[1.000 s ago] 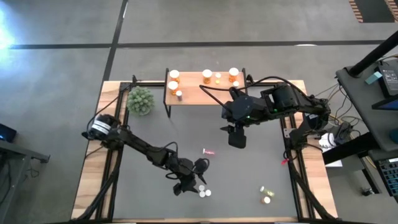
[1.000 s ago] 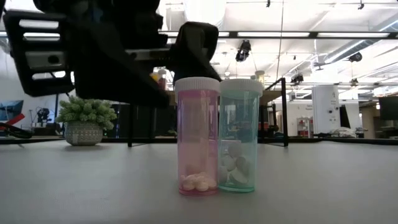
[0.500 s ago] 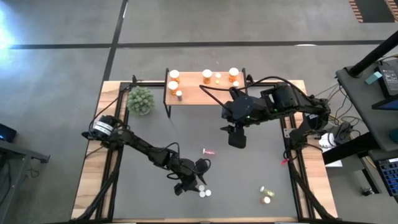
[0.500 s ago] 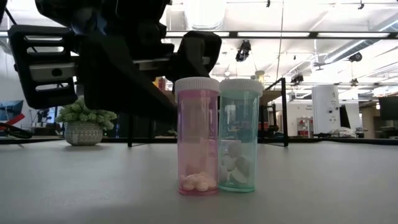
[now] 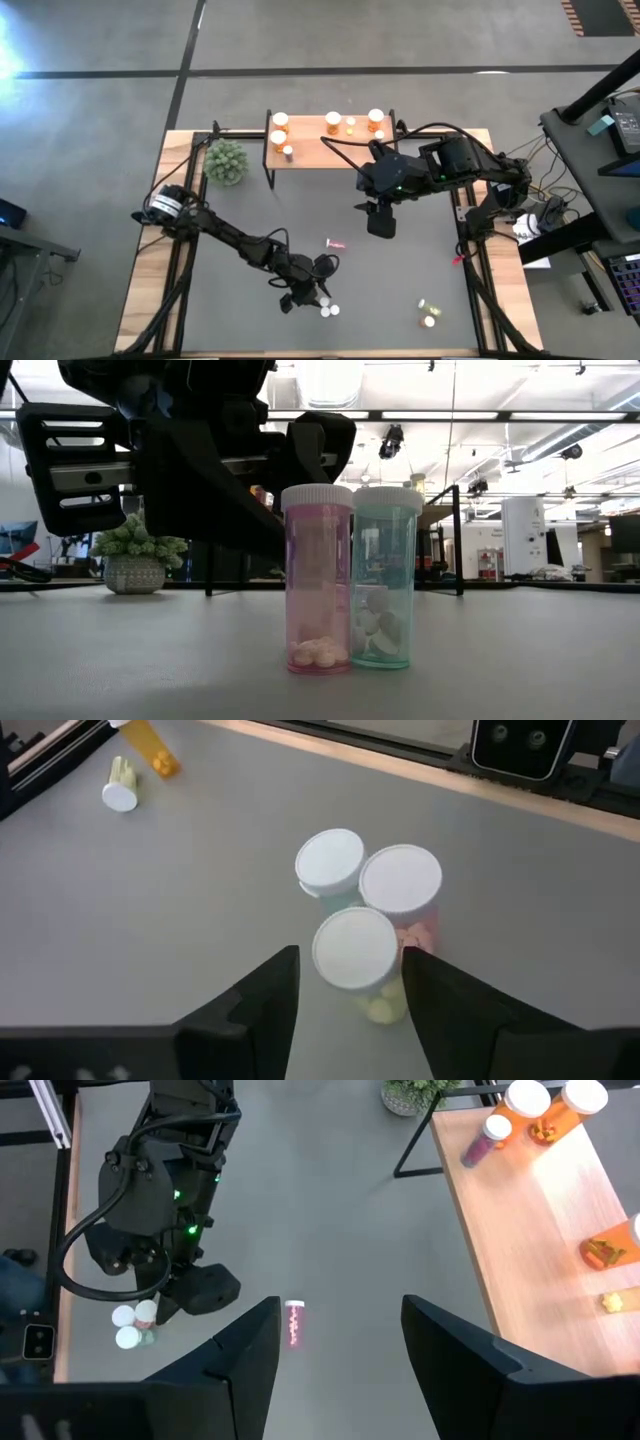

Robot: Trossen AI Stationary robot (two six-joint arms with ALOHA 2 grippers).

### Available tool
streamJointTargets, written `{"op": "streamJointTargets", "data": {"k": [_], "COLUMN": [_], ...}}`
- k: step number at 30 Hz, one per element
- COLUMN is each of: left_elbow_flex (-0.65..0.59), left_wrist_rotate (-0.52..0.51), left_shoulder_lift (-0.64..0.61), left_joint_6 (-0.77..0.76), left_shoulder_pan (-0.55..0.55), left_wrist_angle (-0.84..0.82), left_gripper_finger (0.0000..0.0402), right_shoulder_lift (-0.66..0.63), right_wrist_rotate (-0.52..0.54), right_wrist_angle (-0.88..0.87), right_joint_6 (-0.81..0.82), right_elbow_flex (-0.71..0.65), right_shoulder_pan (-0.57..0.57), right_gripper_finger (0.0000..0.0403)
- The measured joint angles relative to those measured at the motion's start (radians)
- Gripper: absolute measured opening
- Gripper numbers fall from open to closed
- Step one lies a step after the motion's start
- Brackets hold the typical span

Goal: Pick and place medicine bottles onto shelf by color
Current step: Put the small yellow pill bottle on the shelf

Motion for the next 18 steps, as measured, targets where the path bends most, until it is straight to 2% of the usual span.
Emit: {"op": "streamJointTargets", "data": {"k": [18], "left_elbow_flex": [0.000], "left_wrist_rotate": [0.017], "left_shoulder_lift": [-0.001], "left_joint_6": [0.000], "left_shoulder_pan": [0.001], "left_wrist_angle": [0.016], "left_gripper_finger": [0.0161], "right_shoulder_lift": [0.000], "right_wrist_rotate": [0.000], "right_wrist_angle": [0.000], "right_joint_6": [0.000], "right_elbow_flex": [0.000], "right_shoulder_pan": [0.000], "right_gripper_finger": [0.0199]}}
